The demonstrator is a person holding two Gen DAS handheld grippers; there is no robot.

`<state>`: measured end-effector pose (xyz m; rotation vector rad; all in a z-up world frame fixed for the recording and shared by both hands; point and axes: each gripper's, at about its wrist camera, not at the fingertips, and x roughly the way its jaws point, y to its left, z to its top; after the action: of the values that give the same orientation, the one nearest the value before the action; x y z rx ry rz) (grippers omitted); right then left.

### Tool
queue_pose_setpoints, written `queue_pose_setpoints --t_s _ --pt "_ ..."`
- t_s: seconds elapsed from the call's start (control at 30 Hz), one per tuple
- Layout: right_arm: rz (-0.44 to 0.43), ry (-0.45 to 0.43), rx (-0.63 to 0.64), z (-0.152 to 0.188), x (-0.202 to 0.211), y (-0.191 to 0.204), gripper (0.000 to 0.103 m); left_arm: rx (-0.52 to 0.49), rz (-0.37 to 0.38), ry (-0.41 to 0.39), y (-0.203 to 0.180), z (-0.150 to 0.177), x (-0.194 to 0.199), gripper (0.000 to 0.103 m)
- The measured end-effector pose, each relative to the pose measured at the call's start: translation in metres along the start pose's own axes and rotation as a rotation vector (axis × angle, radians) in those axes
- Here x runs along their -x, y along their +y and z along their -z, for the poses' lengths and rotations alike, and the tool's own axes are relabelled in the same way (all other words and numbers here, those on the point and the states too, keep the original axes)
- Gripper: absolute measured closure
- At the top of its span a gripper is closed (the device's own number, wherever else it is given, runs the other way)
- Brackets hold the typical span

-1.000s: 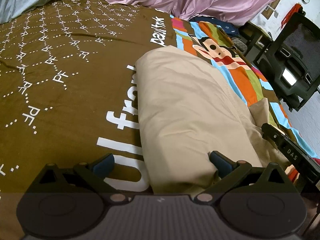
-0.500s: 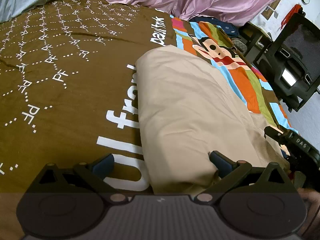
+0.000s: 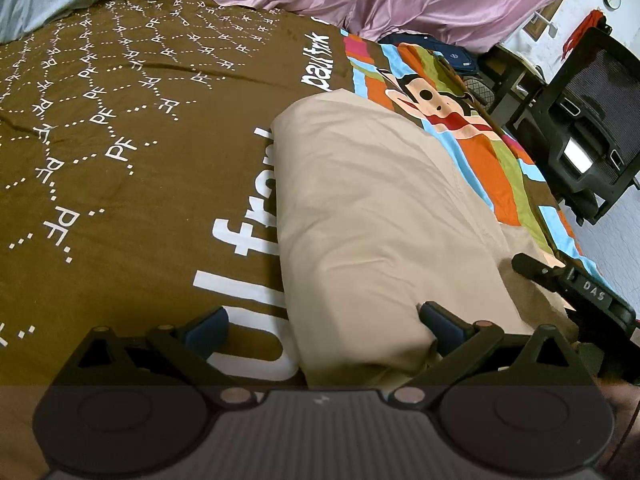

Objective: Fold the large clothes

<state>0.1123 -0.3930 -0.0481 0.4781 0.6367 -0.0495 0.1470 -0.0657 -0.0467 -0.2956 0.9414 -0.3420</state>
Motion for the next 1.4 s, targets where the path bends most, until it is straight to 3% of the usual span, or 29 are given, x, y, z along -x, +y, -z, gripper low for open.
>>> queue_pose_setpoints --t_s 0.17,0.4,0.67,0.77,0.93,1.0,1.13,1.27,1.4 --pt "-0.036 -0.01 -0.059 -0.001 0.003 -0.007 0.023 -0.001 -0.001 -0.001 0.0 0.0 0.0 0.0" --pt "0.05 0.008 0.111 0.008 -0.007 0.015 0.018 0.0 -0.001 -0.001 0.0 0.001 -0.001 0.0" --pt "0.105 -0.024 0.246 0.019 -0.006 0.029 0.051 0.011 0.005 0.001 0.001 0.002 -0.003 0.0" --pt "0.148 -0.054 0.37 0.026 -0.006 0.045 0.057 0.014 0.006 0.0 0.0 0.002 -0.004 0.0" --pt "0.262 -0.132 0.705 0.05 -0.006 0.08 0.063 0.015 0.007 0.001 0.0 0.002 -0.003 0.0" --pt "0.281 -0.145 0.764 0.055 -0.008 0.085 0.064 0.015 0.007 0.001 0.0 0.002 -0.003 0.0" --pt "0.24 -0.123 0.656 0.045 -0.007 0.073 0.063 0.015 0.019 -0.002 0.0 0.001 -0.003 0.0" --pt "0.169 -0.082 0.453 0.03 -0.004 0.054 0.054 0.038 0.168 -0.037 0.016 -0.002 -0.001 0.001" --pt "0.022 -0.04 0.115 0.011 -0.003 0.016 0.038 0.128 0.243 -0.053 0.039 -0.019 -0.006 0.001"
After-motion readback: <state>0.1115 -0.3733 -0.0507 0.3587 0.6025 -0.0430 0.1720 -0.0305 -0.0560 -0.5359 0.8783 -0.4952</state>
